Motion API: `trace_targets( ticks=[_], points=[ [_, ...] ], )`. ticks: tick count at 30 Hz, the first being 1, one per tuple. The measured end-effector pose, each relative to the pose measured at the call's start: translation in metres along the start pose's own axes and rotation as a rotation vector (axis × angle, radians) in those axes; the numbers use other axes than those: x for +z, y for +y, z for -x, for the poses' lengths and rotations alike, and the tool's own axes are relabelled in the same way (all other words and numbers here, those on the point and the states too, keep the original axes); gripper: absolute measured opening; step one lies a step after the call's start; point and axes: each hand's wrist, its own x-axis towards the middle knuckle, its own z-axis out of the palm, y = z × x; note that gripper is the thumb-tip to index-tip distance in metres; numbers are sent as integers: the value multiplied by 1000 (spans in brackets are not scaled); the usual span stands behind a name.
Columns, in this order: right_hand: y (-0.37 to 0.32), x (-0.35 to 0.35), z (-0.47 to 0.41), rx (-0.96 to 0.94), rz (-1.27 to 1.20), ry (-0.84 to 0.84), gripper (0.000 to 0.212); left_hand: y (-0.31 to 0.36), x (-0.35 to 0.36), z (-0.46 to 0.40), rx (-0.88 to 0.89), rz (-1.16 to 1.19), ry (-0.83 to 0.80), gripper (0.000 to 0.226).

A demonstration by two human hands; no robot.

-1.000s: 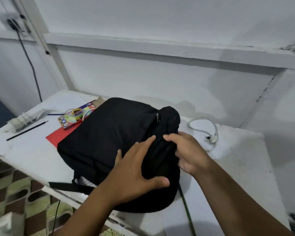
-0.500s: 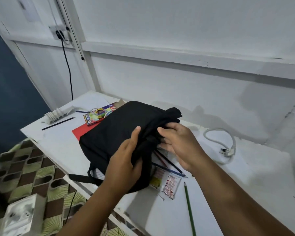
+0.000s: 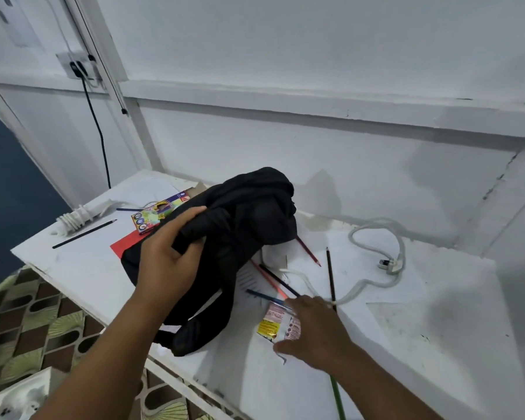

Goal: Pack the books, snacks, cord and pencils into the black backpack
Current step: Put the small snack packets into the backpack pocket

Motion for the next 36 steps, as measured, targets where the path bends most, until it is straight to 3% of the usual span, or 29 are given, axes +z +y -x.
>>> trace_targets(
  ticks=[4,10,14,17,20,25,27,30,36],
  points=[
    [3,9,-4,-8,59,115,75,-2,-8,-13,-69,39,38,41],
    [6,3,3,136,-610,187,72,-3,-1,-13,-105,136,-27,42],
    [13,-21,11,291,-786,356,42,-6,12,2,-151,210,-160,45],
    [17,-41,19,377,-959,516,34,-5,19,8,-178,207,-254,48],
    [17,-57,25,376,-1067,654,28,-4,25,9,-93,166,-482,53],
    [9,-83,28,358,-1186,854,20,-6,43,19,-20,32,-1067,63],
    [5,-90,28,346,-1209,887,23,-7,53,23,-79,15,-1146,57],
    [-1,-93,29,308,-1224,861,24,-8,67,24,-163,-67,-1036,56],
    [-16,-74,27,316,-1146,633,26,-10,76,24,-22,-407,-604,83]
  ],
)
